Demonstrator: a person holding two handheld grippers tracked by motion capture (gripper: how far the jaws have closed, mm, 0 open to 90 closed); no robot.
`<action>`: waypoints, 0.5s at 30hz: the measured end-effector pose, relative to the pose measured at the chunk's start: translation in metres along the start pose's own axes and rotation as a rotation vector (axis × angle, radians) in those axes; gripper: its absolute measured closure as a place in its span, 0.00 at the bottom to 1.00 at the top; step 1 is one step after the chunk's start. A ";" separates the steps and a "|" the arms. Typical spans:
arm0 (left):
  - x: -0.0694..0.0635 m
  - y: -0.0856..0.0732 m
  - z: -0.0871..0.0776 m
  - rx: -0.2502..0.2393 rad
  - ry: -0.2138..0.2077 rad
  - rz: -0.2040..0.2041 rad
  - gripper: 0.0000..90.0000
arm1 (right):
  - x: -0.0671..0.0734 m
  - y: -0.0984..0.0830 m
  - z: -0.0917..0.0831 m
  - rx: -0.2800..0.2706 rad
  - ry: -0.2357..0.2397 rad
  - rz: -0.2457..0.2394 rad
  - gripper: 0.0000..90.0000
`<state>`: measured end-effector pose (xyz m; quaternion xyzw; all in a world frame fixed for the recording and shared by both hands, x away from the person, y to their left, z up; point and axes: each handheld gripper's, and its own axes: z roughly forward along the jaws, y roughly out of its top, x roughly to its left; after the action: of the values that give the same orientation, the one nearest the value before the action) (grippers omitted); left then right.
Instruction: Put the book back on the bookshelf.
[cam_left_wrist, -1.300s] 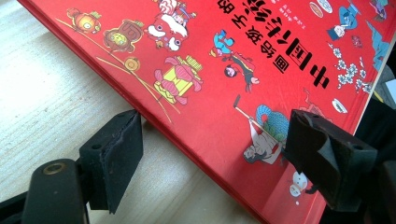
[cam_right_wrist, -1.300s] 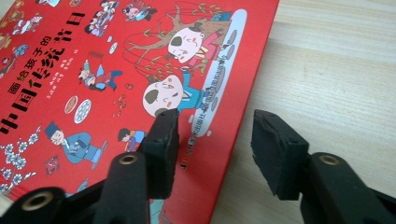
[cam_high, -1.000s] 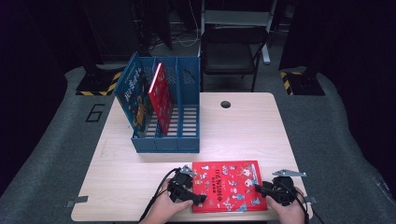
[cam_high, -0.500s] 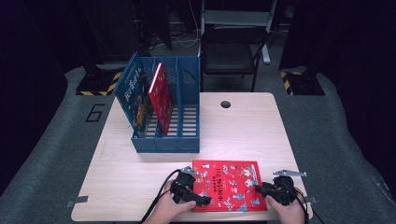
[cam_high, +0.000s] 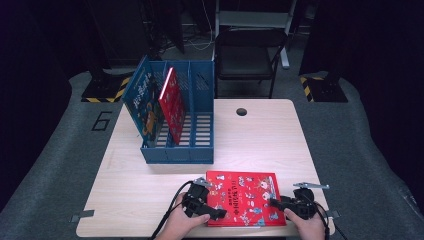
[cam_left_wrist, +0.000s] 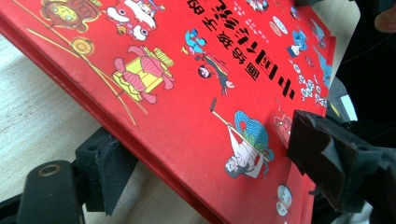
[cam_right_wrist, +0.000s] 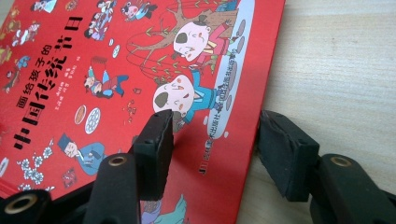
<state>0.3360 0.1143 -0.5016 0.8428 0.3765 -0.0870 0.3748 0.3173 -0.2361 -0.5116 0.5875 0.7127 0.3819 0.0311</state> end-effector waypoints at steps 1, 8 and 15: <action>0.000 0.000 -0.001 0.002 0.014 0.002 0.21 | -0.001 0.000 0.000 -0.002 0.003 0.003 0.51; 0.000 0.001 -0.006 -0.013 0.007 -0.009 0.21 | -0.002 -0.001 0.000 -0.012 0.052 0.088 0.50; 0.003 0.000 -0.017 -0.033 0.025 -0.030 0.23 | 0.003 0.000 0.005 -0.007 0.084 0.082 0.51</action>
<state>0.3358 0.1271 -0.4907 0.8317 0.3951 -0.0758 0.3827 0.3191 -0.2304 -0.5136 0.5997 0.6873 0.4097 -0.0123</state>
